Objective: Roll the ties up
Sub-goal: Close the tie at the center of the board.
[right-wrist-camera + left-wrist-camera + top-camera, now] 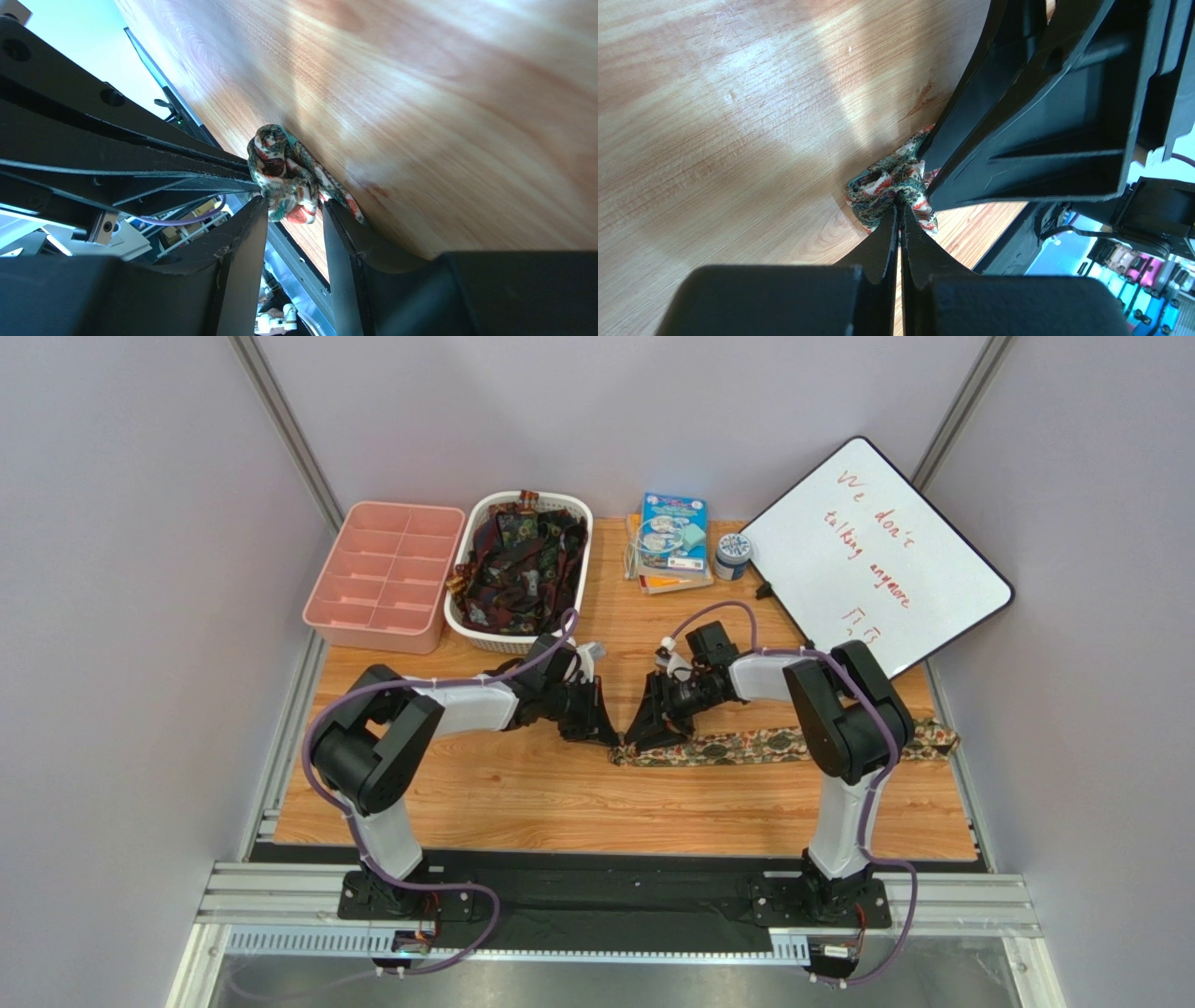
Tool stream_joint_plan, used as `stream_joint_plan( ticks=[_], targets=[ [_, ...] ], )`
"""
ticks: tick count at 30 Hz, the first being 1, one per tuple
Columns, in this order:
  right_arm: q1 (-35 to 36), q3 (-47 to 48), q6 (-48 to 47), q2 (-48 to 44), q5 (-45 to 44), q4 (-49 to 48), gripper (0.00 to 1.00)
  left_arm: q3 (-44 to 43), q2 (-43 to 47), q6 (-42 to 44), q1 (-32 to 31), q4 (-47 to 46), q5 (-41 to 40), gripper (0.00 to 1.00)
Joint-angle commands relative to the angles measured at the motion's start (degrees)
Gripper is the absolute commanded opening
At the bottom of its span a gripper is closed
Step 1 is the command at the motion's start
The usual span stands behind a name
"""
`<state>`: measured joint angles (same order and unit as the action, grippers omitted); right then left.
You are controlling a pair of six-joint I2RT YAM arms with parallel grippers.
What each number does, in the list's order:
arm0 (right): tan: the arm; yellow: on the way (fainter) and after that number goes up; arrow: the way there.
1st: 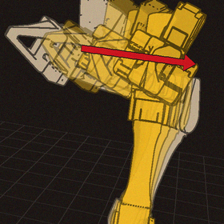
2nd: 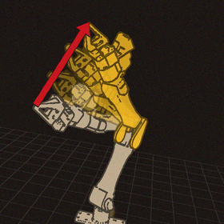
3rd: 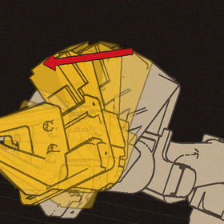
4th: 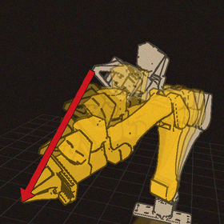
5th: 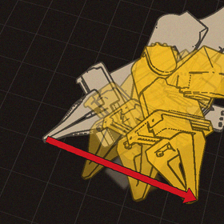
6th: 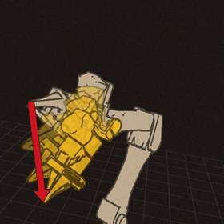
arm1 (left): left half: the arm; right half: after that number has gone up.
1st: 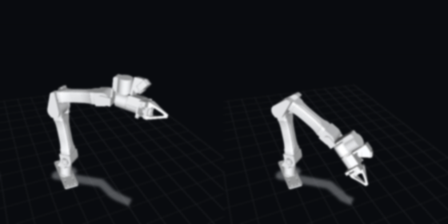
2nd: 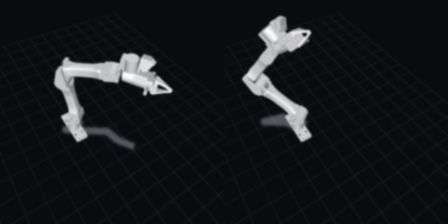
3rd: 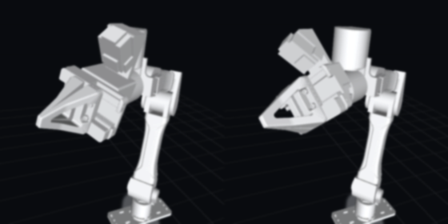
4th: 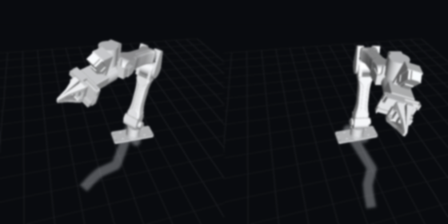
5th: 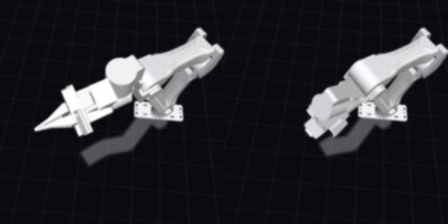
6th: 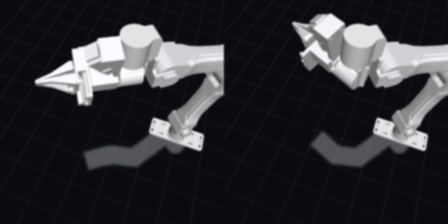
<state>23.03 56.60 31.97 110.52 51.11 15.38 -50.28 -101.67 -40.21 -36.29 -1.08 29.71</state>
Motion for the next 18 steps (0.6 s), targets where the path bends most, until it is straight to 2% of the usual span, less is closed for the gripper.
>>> stream_joint_plan(
  ticks=[1,4,7,11,12,13,15,16,17,18],
  targets=[
    [2.20,1.32,0.91,-0.05,-1.19,-1.93,0.40,0.45,-1.08,2.94,-0.44,6.44,-6.60,0.00],
    [2.55,1.67,0.21,1.10,-1.81,-1.49,0.37,0.36,-0.55,2.85,-0.62,6.36,-6.42,0.00],
    [2.46,2.11,-1.20,1.63,-2.07,-0.17,0.29,0.80,-0.11,2.33,-0.62,5.92,-6.42,0.00],
    [2.55,2.46,-3.21,2.68,-2.16,1.06,0.07,1.33,0.77,1.62,-0.45,3.99,-5.72,0.00],
    [2.55,2.72,-3.92,2.86,-2.16,1.84,0.04,1.85,1.20,1.71,-0.18,3.03,-5.63,0.01],
    [2.46,2.81,-4.62,3.12,-2.24,2.20,0.02,2.29,2.34,1.62,-0.01,2.32,-5.55,0.10],
    [2.37,2.73,-7.00,3.56,-2.60,2.99,0.00,4.21,3.49,0.75,1.65,-1.35,-3.62,0.19],
    [2.37,2.47,-7.79,3.74,-2.77,3.17,0.00,4.75,4.71,0.39,2.01,-2.07,-3.00,0.34],
    [2.20,2.46,-9.10,4.00,-3.21,3.17,0.00,5.19,5.33,0.48,2.45,-2.52,-2.47,0.40],
    [2.11,2.29,-9.81,4.18,-3.30,3.26,0.00,6.24,6.12,0.74,2.80,-3.65,-2.03,0.51]
  ],
)
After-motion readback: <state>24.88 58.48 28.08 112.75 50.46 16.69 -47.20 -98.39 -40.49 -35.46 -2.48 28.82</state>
